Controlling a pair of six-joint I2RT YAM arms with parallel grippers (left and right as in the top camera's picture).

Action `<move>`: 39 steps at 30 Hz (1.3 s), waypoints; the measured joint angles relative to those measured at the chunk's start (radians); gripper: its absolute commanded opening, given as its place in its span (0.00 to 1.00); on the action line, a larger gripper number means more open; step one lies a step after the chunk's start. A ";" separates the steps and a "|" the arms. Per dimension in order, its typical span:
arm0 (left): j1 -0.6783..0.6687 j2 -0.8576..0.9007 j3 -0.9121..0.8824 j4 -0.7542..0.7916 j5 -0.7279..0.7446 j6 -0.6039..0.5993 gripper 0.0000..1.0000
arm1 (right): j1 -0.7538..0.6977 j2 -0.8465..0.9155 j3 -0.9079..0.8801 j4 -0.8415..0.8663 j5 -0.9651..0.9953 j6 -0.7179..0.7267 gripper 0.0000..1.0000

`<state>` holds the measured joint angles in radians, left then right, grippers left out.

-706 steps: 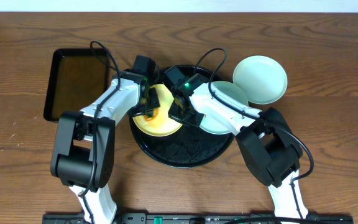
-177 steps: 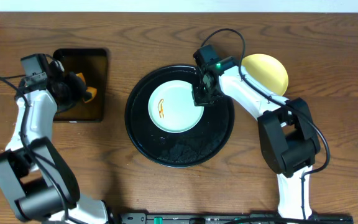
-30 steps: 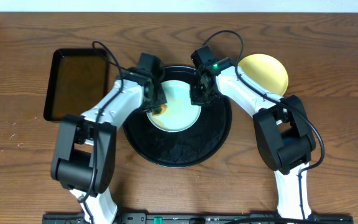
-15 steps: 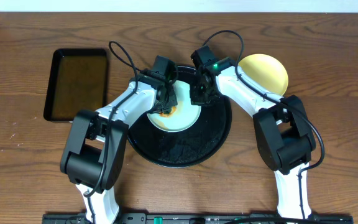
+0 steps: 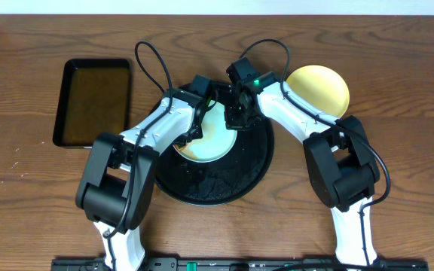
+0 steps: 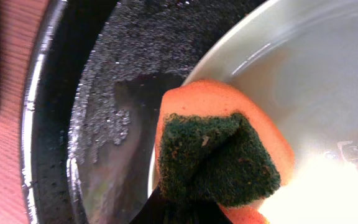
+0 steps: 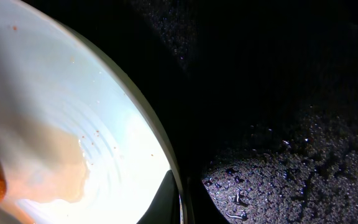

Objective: Clean dirty plates on tray and stack at the side

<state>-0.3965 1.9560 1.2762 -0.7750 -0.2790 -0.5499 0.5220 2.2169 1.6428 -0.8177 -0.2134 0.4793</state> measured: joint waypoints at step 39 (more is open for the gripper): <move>0.755 -0.182 0.000 0.199 0.606 0.207 0.08 | -0.002 -0.020 0.001 -0.035 0.045 -0.012 0.01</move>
<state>0.3580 1.7741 1.2766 -0.5762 0.3271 -0.3431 0.5198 2.1967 1.6440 -0.8528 -0.1680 0.4671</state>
